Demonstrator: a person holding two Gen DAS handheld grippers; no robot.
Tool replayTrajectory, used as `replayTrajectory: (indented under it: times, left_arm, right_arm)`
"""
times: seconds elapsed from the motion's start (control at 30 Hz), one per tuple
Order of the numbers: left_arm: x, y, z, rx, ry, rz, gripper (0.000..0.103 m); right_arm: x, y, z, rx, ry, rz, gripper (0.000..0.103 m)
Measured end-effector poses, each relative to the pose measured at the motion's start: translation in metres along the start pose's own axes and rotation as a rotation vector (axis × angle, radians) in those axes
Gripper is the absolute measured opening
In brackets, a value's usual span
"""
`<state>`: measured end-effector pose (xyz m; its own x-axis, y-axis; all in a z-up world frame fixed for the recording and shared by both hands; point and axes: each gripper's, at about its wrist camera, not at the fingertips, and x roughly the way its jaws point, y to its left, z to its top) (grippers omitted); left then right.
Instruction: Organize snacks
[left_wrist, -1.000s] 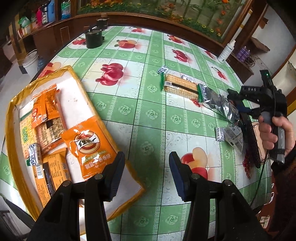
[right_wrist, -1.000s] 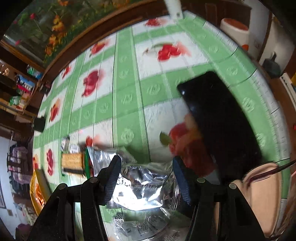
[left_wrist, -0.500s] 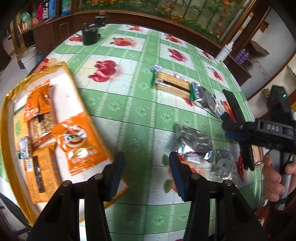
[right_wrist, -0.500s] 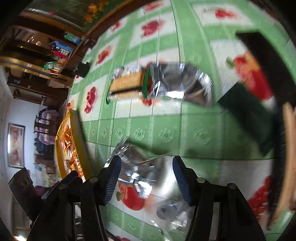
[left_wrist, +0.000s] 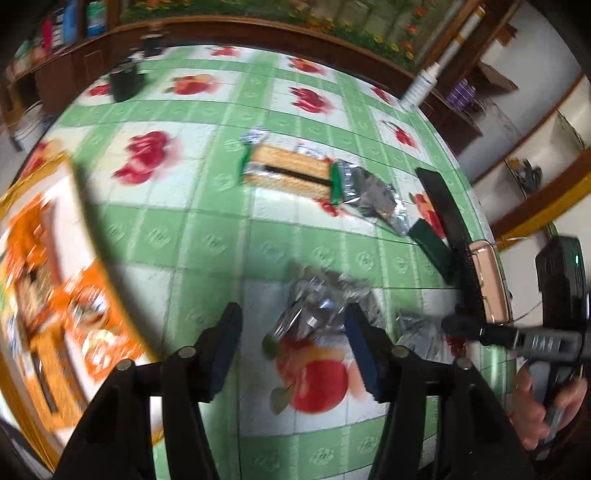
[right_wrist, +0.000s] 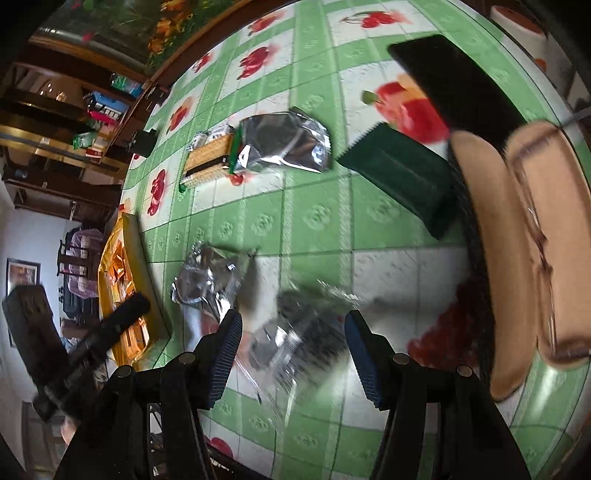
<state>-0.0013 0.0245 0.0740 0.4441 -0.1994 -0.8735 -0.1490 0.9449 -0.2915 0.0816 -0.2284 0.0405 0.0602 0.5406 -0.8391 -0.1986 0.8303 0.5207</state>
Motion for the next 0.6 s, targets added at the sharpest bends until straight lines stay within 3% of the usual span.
replayTrajectory:
  times: [0.13,0.23,0.3,0.4,0.6]
  left_arm:
    - [0.021,-0.008,0.033,0.028,0.029,-0.041,0.065]
    - [0.051,-0.011,0.05,0.011,0.097,-0.126,0.065]
    - [0.069,-0.011,0.053,0.001,0.135,-0.141,0.064]
    - [0.082,-0.012,0.042,0.026,0.174,-0.16,0.064]
    - [0.065,-0.011,-0.003,0.101,0.217,-0.224,0.065]
  right_arm:
    - [-0.004,-0.008,-0.009,0.021,0.006,0.001,0.062]
    - [-0.005,-0.008,-0.015,0.023,0.018,0.009,0.062]
    - [-0.005,-0.009,-0.021,0.016,0.036,0.013,0.062]
    - [0.001,-0.009,-0.033,0.017,0.073,0.031,0.062]
    - [0.008,-0.009,-0.038,0.02,0.086,0.038,0.062]
